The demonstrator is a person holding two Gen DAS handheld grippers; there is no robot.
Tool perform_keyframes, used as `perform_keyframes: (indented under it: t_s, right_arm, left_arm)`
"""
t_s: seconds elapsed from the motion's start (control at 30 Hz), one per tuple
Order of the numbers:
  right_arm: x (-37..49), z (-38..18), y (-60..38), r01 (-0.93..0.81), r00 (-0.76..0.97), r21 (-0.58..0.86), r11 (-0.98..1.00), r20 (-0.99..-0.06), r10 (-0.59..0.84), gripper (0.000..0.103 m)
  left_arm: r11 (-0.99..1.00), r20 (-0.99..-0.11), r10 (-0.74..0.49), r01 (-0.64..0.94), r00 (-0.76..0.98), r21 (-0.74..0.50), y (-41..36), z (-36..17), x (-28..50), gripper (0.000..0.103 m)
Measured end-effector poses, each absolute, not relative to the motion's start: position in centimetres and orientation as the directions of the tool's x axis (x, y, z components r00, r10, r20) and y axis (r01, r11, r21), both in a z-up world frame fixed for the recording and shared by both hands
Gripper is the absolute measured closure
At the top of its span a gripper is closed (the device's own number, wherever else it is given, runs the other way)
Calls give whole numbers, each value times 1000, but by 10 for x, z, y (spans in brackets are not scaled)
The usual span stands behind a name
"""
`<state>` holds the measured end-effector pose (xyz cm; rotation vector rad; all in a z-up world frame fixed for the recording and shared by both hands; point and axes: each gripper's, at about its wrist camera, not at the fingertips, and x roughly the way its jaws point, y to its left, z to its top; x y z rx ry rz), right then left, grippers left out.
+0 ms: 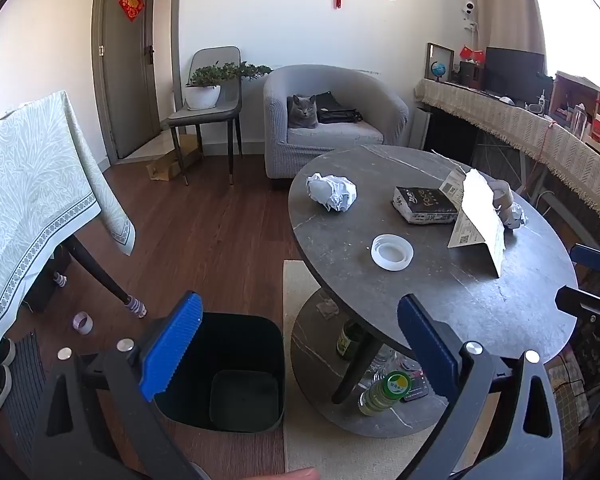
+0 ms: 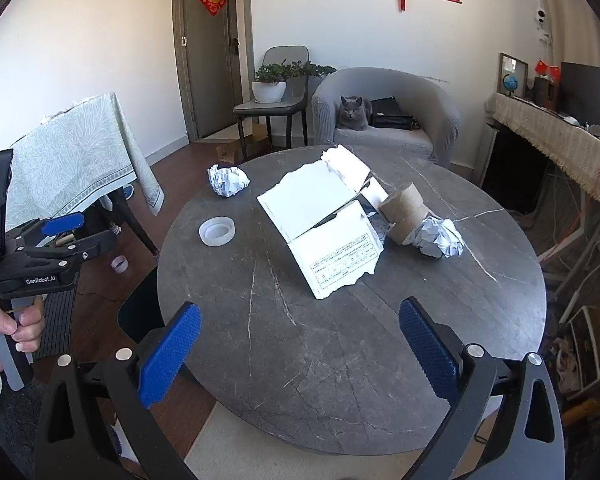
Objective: Collect trash
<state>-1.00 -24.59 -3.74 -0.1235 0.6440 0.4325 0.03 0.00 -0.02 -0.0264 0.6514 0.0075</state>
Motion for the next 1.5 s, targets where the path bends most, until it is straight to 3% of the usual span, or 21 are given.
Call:
perform_keyframes:
  t_s: [1.5]
  right_arm:
    - [-11, -37, -246, -427, 716, 23, 904, -601, 354, 3]
  left_arm:
    - [1000, -604, -4, -14, 797, -25, -1, -1, 1, 3]
